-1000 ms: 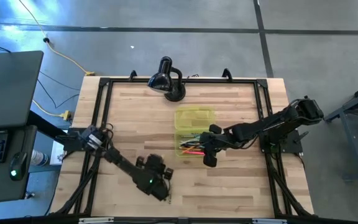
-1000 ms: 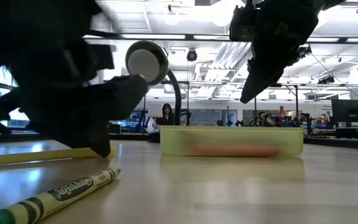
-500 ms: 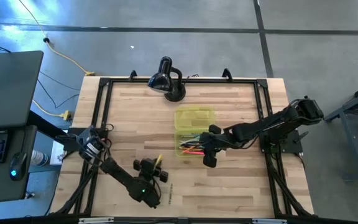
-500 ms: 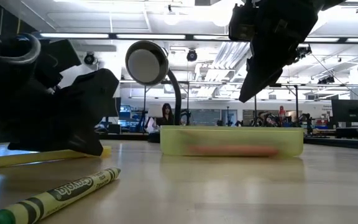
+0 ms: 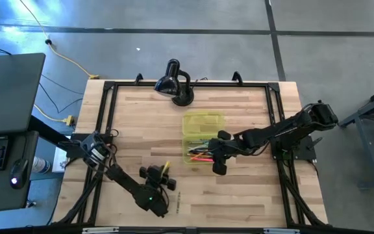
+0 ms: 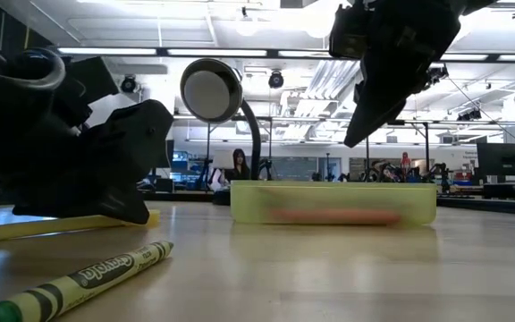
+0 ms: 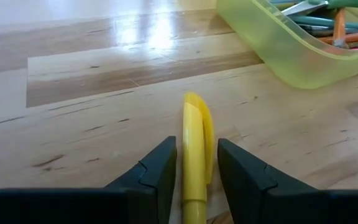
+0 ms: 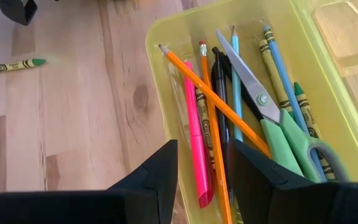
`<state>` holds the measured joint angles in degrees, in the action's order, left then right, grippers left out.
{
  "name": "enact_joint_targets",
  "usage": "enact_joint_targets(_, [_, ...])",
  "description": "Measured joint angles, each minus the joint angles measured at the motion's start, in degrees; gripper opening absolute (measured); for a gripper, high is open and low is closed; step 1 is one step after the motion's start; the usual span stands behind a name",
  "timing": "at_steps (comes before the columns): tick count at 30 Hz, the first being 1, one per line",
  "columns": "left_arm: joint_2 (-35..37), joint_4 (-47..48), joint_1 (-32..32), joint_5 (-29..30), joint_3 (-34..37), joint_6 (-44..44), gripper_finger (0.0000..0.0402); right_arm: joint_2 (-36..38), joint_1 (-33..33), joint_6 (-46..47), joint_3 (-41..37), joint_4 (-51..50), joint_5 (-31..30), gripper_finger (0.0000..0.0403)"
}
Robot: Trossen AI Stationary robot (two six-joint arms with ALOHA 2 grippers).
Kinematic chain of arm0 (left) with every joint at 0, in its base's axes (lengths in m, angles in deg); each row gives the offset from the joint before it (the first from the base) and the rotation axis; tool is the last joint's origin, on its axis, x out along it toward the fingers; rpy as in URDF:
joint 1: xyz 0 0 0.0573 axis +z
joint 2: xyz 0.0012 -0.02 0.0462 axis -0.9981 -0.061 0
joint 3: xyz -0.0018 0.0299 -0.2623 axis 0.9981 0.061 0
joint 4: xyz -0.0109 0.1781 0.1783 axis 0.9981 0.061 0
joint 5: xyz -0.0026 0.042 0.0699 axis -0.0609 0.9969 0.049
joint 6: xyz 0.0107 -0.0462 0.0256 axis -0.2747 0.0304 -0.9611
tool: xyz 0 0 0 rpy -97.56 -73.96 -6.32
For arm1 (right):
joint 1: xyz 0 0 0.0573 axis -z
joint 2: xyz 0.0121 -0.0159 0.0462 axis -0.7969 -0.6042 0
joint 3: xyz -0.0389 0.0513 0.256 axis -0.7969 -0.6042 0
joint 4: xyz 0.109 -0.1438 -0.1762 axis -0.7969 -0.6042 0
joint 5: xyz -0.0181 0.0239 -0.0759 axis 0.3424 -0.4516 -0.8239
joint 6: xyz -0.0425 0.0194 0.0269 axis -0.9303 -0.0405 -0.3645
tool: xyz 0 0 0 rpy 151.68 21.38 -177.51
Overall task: Pick & place school supplies into a supply box
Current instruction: Put the yellow pen into the yellow supply box
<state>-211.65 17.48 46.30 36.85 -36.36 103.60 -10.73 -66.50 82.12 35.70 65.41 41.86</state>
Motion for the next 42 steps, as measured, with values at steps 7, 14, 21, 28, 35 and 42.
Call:
enact_joint_targets(7, [-0.8, 0.3, 0.3, 1.2, 0.0, 0.3, 0.0136, 0.0, 0.0, -2.1, 0.0, -0.3, -0.2, 0.0119])
enact_joint_targets(14, [-1.0, 2.0, 0.8, 2.3, 0.0, 2.2, 0.005, 0.0, 0.0, -4.2, 0.0, -0.2, -0.3, 0.0119])
enact_joint_targets(21, [-1.7, 2.0, 1.2, 10.6, -2.3, 4.1, 0.0045, 0.0, 0.0, -5.4, 0.0, 0.4, -0.3, 0.0119])
enact_joint_targets(28, [1.4, 8.1, 4.8, 21.8, -8.7, 0.1, 0.0045, 0.0, -0.5, -5.5, 0.0, 0.1, 4.4, 0.0119])
enact_joint_targets(35, [5.9, 7.8, 12.5, 16.2, -17.3, -26.0, 0.0045, 0.1, -4.7, -4.1, 0.0, -3.0, 4.1, 0.0119])
enact_joint_targets(42, [5.7, -17.0, 20.9, 1.6, -19.6, -62.7, 0.0045, 0.1, -10.6, 3.4, 0.0, -12.5, 1.6, 0.0119])
